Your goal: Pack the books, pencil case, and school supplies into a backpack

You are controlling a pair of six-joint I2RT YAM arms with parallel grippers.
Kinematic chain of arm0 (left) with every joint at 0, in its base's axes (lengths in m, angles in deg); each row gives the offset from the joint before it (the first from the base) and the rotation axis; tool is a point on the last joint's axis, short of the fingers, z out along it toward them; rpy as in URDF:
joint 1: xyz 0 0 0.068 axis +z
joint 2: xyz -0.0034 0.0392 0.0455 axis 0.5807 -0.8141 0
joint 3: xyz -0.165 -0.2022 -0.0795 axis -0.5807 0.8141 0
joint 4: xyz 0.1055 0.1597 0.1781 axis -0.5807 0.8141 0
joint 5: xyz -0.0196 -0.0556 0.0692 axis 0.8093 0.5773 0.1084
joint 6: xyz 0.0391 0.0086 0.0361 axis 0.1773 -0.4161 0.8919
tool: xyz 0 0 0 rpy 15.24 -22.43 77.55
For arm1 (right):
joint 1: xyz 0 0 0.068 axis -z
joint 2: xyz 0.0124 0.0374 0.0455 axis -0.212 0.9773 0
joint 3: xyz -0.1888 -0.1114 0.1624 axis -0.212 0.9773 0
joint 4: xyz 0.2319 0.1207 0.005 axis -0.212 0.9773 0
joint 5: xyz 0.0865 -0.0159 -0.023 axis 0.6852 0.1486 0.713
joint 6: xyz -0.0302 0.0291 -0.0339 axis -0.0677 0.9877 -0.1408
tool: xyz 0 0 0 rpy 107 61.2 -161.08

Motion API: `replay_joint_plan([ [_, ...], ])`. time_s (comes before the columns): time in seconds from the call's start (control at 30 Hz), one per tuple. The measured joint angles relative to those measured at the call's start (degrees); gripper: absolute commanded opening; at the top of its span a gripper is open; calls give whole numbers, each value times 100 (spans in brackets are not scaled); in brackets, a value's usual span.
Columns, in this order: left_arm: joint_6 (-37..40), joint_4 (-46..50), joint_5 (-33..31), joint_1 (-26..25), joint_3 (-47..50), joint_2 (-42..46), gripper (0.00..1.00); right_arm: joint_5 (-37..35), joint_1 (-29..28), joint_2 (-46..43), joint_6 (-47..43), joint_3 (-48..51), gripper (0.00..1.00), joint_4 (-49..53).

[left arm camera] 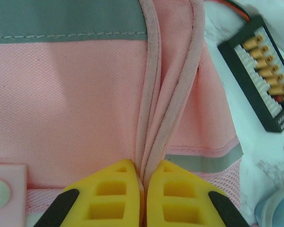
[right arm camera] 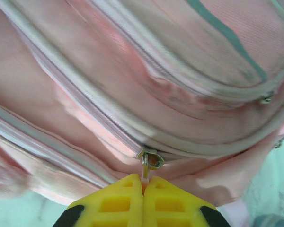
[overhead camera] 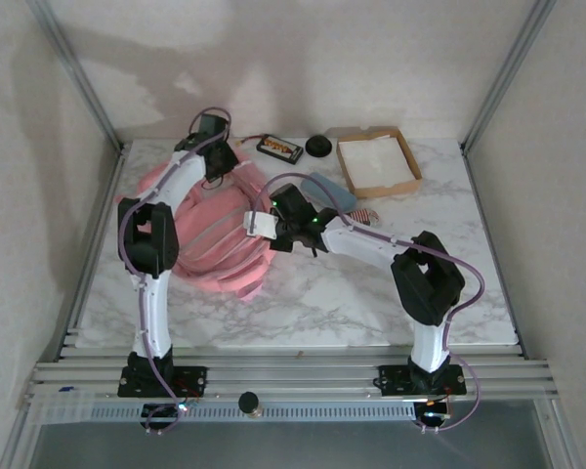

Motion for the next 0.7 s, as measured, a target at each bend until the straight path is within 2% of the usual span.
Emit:
replay_joint_plan([
  [0.13, -302, 46, 13, 155, 4, 0, 0, 243, -136, -39, 337, 92, 0, -210],
  [0.27, -304, -72, 280, 251, 140, 63, 43, 391, -59, -50, 680, 122, 0, -254],
  [0.3, -278, -197, 374, 273, 291, 151, 49, 444, -42, -52, 752, 136, 0, -258],
  [0.43, -15, -505, 706, 299, 1123, 793, 61, 964, 66, -166, 992, 404, 0, -387],
  [0.5, 181, -533, 868, 232, 1545, 1235, 63, 1246, 142, -223, 1078, 498, 0, -411],
  [0.7, 855, -461, 935, -555, 2166, 2249, 71, 1775, 332, -313, 1274, 713, 0, -732],
])
